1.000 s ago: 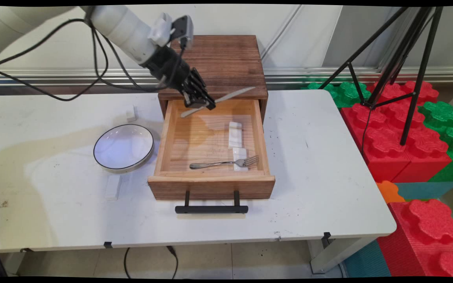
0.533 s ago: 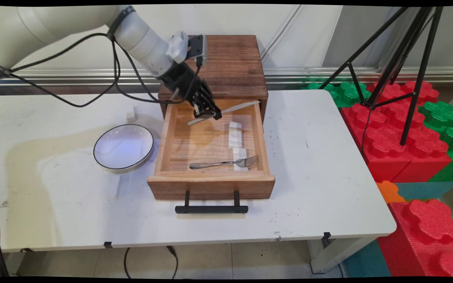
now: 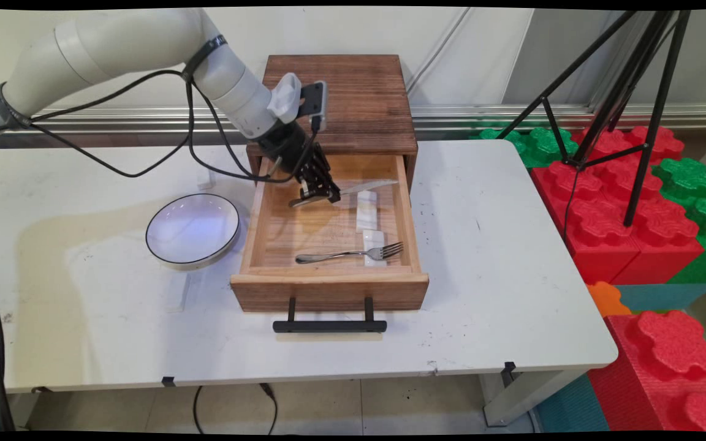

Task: Place the picked object into the drawer

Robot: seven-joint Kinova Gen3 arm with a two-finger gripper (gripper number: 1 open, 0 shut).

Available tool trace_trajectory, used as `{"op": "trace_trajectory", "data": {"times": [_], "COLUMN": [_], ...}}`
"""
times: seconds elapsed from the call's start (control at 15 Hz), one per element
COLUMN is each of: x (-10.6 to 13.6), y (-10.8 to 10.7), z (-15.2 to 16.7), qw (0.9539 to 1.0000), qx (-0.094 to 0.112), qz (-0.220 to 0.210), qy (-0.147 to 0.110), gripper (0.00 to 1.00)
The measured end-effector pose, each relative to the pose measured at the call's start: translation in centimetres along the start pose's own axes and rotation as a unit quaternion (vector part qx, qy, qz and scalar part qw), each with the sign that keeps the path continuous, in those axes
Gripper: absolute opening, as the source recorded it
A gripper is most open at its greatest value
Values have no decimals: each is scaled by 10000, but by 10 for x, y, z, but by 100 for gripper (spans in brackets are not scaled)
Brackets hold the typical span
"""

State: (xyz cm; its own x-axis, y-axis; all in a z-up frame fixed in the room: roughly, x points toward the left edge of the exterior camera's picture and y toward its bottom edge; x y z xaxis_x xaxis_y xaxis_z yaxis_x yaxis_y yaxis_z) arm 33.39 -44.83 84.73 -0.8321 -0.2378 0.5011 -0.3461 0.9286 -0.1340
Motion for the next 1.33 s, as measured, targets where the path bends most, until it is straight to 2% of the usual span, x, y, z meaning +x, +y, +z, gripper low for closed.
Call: {"op": "trace_trajectory", "data": {"times": [0.2,0.87,0.93,1.33], "x": [-4,-11,-12,-12], "y": [1,3,3,2], "z": [9,19,21,21], "qw": [9999,9995,9995,9995], "qx": [-24,-35,-27,46], "qz": [64,109,107,52], "qy": [-125,-291,-302,-313], "gripper": [0,0,100,100]}}
